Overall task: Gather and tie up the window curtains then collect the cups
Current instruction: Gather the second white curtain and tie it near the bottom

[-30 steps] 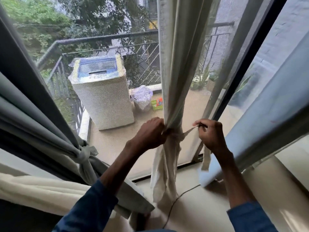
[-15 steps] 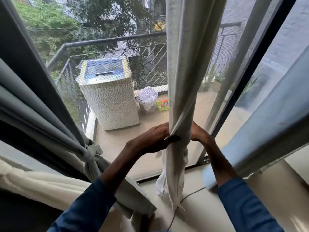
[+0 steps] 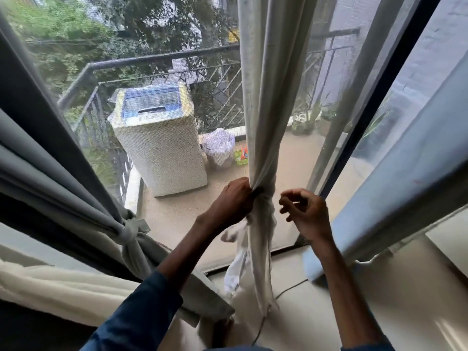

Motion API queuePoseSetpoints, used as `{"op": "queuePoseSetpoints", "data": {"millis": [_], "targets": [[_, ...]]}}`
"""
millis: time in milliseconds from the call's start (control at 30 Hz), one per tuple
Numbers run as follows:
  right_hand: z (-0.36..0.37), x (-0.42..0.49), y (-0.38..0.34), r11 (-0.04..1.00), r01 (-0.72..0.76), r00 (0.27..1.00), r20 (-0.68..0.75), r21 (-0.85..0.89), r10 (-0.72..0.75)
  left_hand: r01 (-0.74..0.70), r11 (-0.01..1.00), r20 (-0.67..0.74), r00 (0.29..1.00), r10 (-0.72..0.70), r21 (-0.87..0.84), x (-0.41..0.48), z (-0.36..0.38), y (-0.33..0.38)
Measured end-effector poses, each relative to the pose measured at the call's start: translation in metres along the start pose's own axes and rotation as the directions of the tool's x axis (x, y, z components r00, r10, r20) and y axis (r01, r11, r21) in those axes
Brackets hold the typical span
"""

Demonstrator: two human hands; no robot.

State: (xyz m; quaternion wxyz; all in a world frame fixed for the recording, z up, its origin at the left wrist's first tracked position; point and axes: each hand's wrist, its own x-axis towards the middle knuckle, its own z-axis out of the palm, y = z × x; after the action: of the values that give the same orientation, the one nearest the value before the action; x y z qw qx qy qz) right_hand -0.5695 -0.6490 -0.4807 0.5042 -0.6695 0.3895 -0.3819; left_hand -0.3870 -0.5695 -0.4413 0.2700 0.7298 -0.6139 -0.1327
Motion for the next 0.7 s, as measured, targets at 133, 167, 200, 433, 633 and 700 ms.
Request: {"op": "queuePoseSetpoints", "data": {"millis": [133, 167, 200, 433, 633, 700], "targets": [[0.012, -0.032, 0.007, 1.000, -0.013, 0.976, 0.217, -0.001, 0.013, 0.034, 0.984, -0.110, 0.992, -0.054, -0.174, 0.003, 0.010, 0.007], [0.018, -0.037, 0.008, 0.999, -0.004, 0.976, 0.219, -0.044, 0.014, 0.043, 0.979, -0.114, 0.991, -0.067, -0.201, 0.004, 0.013, 0.008], [0.024, -0.041, 0.008, 0.995, 0.015, 0.981, 0.196, -0.102, 0.005, 0.050, 0.971, -0.108, 0.991, -0.077, -0.235, 0.004, 0.017, 0.010], [0.023, -0.042, 0.008, 0.957, 0.118, 0.990, 0.108, -0.265, -0.092, 0.004, 0.992, -0.198, 0.980, -0.029, -0.127, -0.002, 0.038, 0.025], [0.010, -0.039, 0.012, 0.972, 0.131, 0.961, 0.266, -0.194, -0.076, 0.066, 0.980, -0.177, 0.979, -0.099, -0.188, -0.001, 0.033, 0.016], [0.011, -0.038, 0.013, 0.966, 0.143, 0.955, 0.285, -0.215, -0.078, 0.090, 0.983, -0.197, 0.973, -0.122, -0.160, -0.001, 0.029, 0.015]]}}
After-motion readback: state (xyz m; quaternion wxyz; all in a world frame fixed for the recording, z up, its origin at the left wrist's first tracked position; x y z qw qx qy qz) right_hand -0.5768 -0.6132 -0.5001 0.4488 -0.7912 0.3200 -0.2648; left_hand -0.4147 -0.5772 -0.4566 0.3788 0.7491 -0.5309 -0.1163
